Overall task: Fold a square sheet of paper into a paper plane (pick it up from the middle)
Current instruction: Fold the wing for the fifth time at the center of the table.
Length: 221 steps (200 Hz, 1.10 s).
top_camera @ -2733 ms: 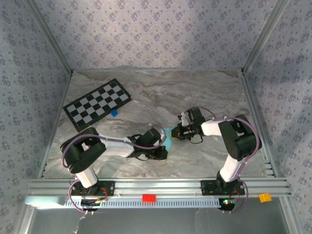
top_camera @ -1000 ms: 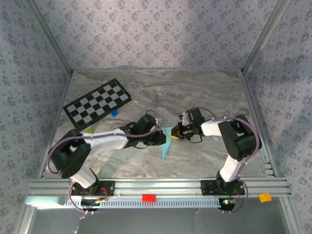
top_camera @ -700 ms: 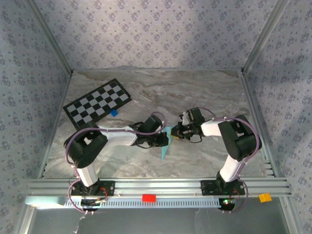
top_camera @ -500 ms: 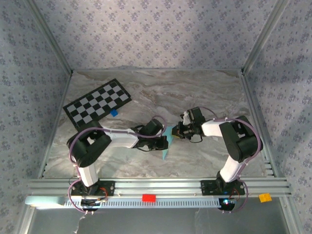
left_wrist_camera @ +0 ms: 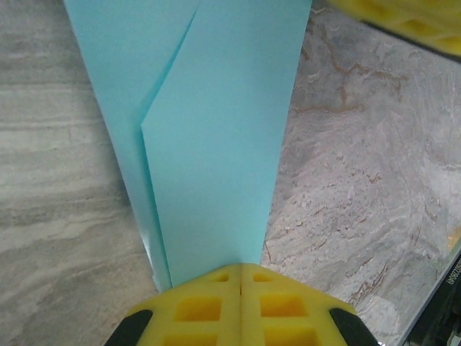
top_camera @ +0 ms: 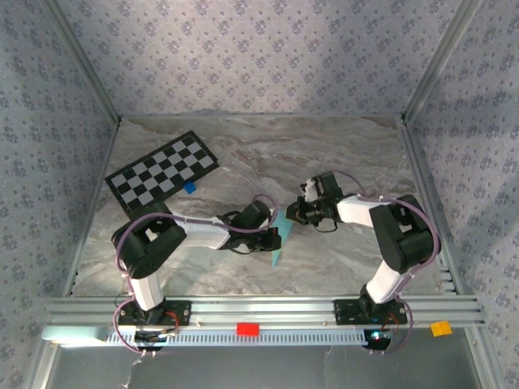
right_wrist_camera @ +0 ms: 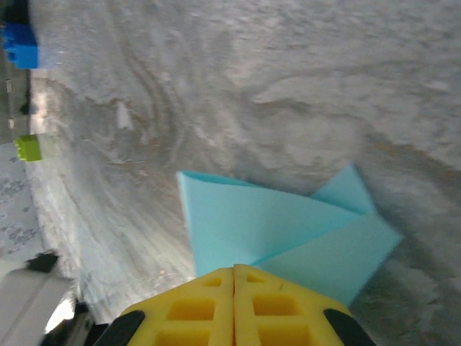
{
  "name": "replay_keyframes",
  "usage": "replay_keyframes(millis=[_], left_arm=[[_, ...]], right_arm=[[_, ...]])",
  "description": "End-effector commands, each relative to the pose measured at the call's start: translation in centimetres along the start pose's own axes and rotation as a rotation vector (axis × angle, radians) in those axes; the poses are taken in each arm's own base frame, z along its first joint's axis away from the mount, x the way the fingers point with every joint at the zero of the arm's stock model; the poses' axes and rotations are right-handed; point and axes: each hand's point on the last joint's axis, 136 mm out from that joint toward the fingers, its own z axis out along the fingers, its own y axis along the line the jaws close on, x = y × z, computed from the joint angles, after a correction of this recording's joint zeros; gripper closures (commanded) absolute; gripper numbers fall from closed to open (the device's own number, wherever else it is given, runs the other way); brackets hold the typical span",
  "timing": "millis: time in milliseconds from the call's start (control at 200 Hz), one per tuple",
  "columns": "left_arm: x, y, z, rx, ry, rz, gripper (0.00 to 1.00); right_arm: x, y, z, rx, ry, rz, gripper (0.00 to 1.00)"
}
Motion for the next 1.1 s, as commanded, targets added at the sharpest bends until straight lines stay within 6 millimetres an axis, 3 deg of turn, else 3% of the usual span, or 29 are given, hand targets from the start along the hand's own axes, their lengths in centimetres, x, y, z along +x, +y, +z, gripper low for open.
replay_keyframes(millis=[0,230,385,525,630,745,875,1099], left_arm=[[3.7,5.6,0.7,-0.205,0.104,-0.035,1.0],[3.8,6.0,0.5,-0.217,0.096,-0.036,1.0],[2.7,4.9,0.3,-0.188,0.052,-0.035,1.0],[0.2,1.8,-0.6,-0.126,-0.028,-0.015,0.95],[-1.9,-0.6,-2.1,-0.106,-0.09,0.011,0.87],[-3.5,-1.9,-3.8,-0.107,-0.148,0.027,0.82],[-4.1,-1.6,-5.4,-0.108,-0.192,0.011,0.8],[-4.4,1.3,-6.3,-0.134,-0.198,-0.062,0.77]], right_arm=[[-0.4,-2.6,0.1,0.039,-0.009,0.037,0.92],[-4.9,-2.8,-1.4,0.016,-0.075,0.034,0.92],[-5.9,-1.2,-3.3,-0.022,-0.109,0.018,0.89],[-4.3,-0.2,-4.9,-0.018,-0.121,-0.003,0.86],[-2.3,-0.4,-5.5,-0.001,-0.113,-0.001,0.83],[-0.2,-1.1,-5.9,0.017,-0.104,0.016,0.82],[1.6,-1.2,-5.7,0.009,-0.092,0.021,0.82],[2.7,-1.0,-5.2,0.013,-0.076,0.038,0.81]])
